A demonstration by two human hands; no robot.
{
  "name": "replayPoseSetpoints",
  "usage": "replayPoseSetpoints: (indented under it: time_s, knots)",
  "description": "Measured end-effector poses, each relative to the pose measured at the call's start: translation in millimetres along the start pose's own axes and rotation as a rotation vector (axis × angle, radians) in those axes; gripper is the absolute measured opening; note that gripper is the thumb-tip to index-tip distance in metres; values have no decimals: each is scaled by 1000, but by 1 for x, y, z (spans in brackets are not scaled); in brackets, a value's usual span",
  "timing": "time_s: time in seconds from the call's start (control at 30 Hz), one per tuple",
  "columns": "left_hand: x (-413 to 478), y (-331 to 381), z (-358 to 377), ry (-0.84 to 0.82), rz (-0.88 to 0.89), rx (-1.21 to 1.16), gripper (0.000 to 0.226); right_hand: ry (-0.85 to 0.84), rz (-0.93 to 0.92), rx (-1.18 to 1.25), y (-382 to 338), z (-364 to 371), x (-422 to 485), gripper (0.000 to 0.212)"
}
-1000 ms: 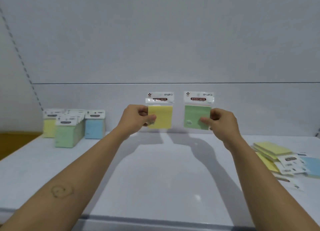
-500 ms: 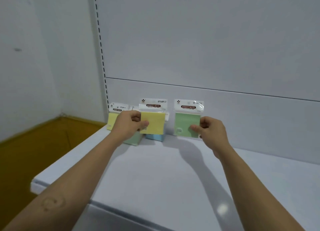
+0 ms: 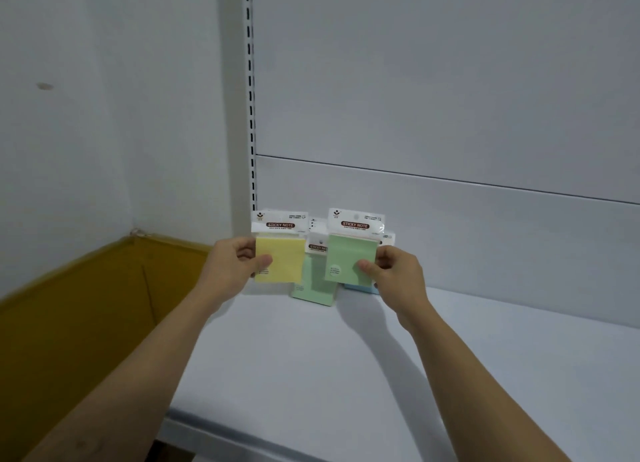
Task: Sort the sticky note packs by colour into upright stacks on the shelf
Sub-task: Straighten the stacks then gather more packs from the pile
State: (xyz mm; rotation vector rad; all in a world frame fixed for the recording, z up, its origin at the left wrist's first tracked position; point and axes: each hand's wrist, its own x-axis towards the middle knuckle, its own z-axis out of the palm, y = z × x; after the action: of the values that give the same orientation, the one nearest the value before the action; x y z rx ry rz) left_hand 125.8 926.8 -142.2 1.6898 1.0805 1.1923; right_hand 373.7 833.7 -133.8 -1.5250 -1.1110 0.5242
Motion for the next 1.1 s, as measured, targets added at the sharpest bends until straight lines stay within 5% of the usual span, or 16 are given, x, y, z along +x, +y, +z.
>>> replayPoseSetpoints:
  time_s: [0.43, 0.7, 1.1]
  knots:
    - [39, -46, -15, 90, -50, -35, 26, 52, -33, -194, 14, 62, -3, 15]
    - [75, -68, 7, 59, -83, 114, 14, 107, 13, -264, 34, 67, -4, 37]
    - [75, -85, 22, 223, -25, 330, 20, 39, -5, -360, 43, 72, -5, 37]
